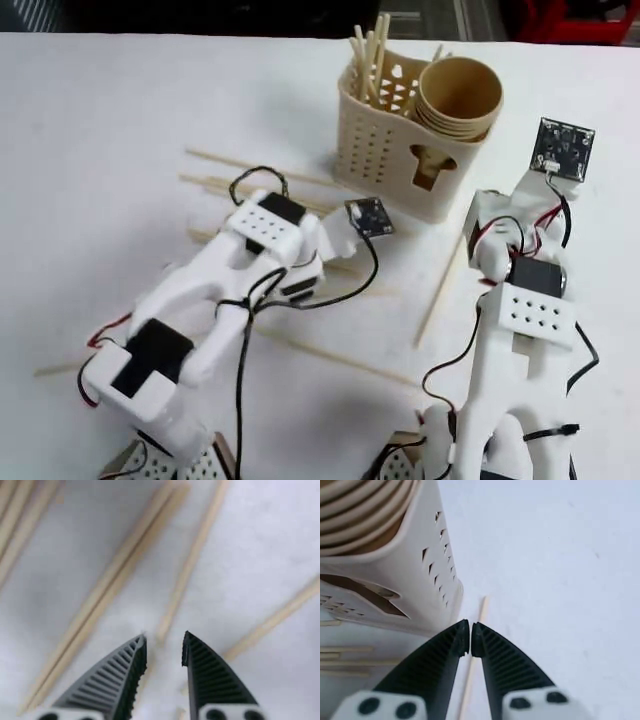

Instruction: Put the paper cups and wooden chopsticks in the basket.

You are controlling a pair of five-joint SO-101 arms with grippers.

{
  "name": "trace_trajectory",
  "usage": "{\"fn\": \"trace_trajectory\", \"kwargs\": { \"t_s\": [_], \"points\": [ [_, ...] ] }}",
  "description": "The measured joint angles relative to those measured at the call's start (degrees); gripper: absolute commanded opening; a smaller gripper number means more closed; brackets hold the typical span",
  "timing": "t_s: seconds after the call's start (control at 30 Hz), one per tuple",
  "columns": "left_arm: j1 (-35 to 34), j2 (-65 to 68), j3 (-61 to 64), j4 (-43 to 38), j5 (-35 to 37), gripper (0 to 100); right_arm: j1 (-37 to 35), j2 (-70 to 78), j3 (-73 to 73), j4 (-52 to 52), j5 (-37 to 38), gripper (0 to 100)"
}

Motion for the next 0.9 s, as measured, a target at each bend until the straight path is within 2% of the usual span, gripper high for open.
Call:
{"fn": "trace_trajectory", "kwargs": {
  "t_s": [0.27,0.37,0.47,0.73,0.9],
  "points": [
    [3.69,-0.18,0.62,3.16,0.53,14,0.00,0.00,0.00,0.00,0.00,2.5],
    [6.33,-3.69,4.48,3.16,2.37,15,0.00,0.00,0.00,0.00,0.00,2.5],
    [9.93,-9.67,9.23,3.16,3.43,20,0.00,0.00,0.00,0.00,0.00,2.5],
    [12.13,-14.59,17.58,-5.10,5.54,20,0.00,0.00,0.00,0.00,0.00,2.5],
    [12.13,-7.38,16.88,-7.74,5.71,12,0.00,0.00,0.00,0.00,0.00,2.5]
  ]
}}
